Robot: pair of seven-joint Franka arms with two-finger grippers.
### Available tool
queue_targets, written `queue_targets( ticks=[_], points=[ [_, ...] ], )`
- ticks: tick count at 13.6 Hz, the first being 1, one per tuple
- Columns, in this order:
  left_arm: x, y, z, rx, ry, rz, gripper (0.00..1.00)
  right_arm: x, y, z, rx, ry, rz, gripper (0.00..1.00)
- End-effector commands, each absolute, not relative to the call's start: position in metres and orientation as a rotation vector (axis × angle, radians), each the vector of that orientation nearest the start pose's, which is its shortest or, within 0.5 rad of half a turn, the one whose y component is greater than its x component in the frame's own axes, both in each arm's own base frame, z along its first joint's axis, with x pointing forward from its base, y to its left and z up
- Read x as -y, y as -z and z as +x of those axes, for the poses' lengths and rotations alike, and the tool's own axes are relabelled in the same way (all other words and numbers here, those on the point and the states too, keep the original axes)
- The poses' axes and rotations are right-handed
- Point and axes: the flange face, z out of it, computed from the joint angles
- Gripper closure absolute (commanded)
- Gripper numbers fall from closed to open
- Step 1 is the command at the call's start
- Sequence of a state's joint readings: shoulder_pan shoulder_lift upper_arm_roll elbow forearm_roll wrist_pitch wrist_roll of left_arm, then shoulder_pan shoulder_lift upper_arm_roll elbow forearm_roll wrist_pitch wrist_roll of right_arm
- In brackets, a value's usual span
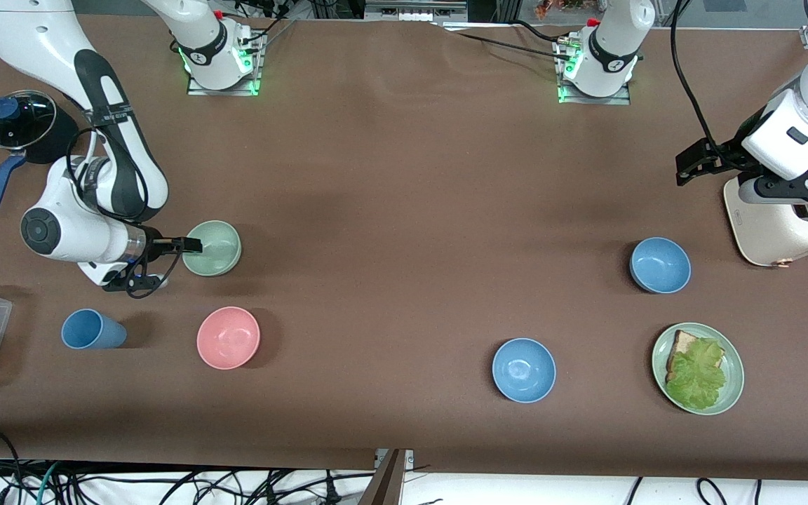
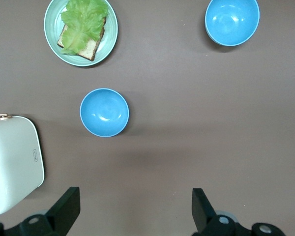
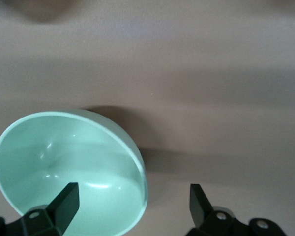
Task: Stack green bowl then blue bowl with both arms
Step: 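Close the right gripper on the pale green bowl's rim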
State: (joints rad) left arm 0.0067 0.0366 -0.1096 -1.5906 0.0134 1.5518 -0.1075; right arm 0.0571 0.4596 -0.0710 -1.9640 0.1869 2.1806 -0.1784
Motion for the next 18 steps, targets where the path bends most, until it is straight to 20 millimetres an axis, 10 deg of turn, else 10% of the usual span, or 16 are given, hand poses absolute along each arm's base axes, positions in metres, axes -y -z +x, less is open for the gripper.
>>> queue_targets(
  ticks=[1, 8, 14, 18],
  points=[
    [0.053, -0.599, 0.561, -0.022, -0.124, -3.133, 0.0, 0.002, -0.216, 0.586, 0.059, -0.327, -2.956, 0.24],
    [0.059, -0.603, 0.555, -0.058, -0.167, -3.128, 0.0, 0.004, -0.206, 0.583, 0.049, -0.353, -2.951, 1.0],
    [0.058, -0.603, 0.555, -0.055, -0.167, -3.128, 0.0, -0.001, -0.223, 0.593, 0.058, -0.316, -2.952, 1.0],
    [0.058, -0.603, 0.555, -0.055, -0.167, -3.128, 0.0, -0.04, -0.257, 0.603, 0.129, -0.294, -2.92, 1.0]
  ],
)
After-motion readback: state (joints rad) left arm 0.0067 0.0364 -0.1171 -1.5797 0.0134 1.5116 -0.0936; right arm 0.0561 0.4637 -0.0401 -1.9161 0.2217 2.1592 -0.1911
